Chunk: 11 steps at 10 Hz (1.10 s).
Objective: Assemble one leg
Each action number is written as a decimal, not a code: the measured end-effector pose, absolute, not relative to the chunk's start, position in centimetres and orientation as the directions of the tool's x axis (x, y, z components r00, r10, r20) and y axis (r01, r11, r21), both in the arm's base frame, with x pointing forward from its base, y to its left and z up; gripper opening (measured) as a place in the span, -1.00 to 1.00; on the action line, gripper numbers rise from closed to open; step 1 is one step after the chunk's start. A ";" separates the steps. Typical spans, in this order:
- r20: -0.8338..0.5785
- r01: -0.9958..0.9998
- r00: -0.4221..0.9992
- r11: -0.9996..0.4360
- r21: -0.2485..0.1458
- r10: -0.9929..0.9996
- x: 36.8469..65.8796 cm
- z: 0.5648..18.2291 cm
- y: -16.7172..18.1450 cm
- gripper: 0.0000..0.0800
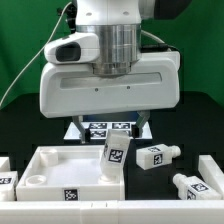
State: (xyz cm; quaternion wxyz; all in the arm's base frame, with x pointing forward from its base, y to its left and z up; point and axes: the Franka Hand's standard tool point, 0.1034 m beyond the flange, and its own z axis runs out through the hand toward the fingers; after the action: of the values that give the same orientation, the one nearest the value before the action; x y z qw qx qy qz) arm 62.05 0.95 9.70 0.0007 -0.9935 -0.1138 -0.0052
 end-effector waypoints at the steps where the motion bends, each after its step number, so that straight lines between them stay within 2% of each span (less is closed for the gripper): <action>1: 0.010 0.233 0.973 -0.973 0.000 0.232 62.1 9.7 1.0 0.27; 2: 0.010 0.236 0.972 -0.972 0.000 0.236 62.0 9.7 1.0 -0.08; 3: 0.010 0.236 0.972 -0.972 0.000 0.236 62.0 9.7 1.0 -0.30; 8: 0.010 0.223 0.975 -0.975 0.000 0.223 62.1 9.7 1.0 -0.30; 11: 0.010 0.036 0.999 -0.999 -0.014 0.036 62.0 9.7 1.3 -0.29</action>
Offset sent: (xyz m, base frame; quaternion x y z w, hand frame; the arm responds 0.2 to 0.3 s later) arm 0.0000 0.0000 0.0000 0.0000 0.0000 0.0000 1.0000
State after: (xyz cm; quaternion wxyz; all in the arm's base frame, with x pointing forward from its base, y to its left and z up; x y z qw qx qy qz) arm 62.04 1.26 9.67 0.0069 -0.9998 -0.0181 -0.0050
